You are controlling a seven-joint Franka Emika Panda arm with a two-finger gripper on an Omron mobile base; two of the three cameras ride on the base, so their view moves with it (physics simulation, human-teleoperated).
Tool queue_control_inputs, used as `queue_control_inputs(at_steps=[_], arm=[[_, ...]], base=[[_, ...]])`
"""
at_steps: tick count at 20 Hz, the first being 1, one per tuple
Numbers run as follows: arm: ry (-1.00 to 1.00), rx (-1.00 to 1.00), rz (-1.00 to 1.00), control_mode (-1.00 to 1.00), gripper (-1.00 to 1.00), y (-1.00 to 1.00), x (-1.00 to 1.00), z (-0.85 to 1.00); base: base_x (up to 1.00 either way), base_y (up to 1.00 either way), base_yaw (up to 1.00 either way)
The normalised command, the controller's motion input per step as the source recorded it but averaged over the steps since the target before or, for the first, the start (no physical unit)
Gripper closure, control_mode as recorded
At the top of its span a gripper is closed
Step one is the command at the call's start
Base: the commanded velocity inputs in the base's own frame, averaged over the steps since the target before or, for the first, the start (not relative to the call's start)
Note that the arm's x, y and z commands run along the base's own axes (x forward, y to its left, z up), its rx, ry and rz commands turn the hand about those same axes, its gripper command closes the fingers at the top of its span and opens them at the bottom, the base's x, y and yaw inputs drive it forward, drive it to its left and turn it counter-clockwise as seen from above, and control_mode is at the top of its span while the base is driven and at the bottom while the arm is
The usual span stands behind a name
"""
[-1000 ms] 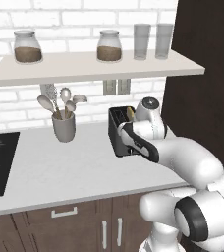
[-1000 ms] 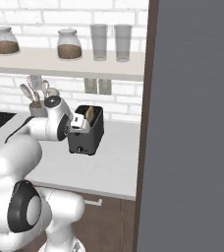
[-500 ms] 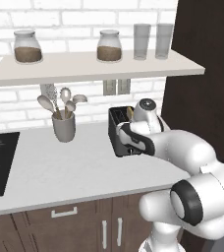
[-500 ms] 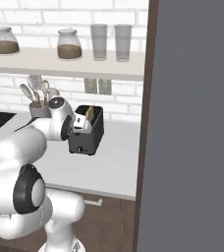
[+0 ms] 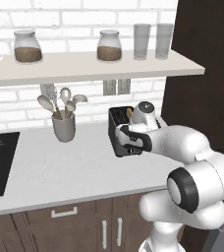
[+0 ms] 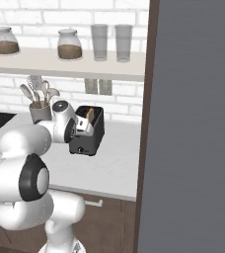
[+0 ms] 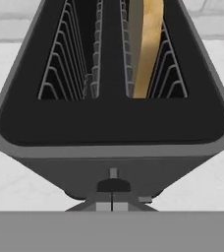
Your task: Start the toaster. Once the lever pops up, take the bread to the plate on the dining counter.
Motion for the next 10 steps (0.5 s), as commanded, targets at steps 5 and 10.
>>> queue_control_inputs(at_steps=[5, 10], arm=[[0.00, 0.00, -0.01, -1.00, 1.00, 0.00, 0.17, -0.16], [0.00, 0.00, -0.01, -1.00, 1.00, 0.00, 0.11, -0.26]], base=[[0.00, 0.00, 0.00], [0.00, 0.00, 0.00]])
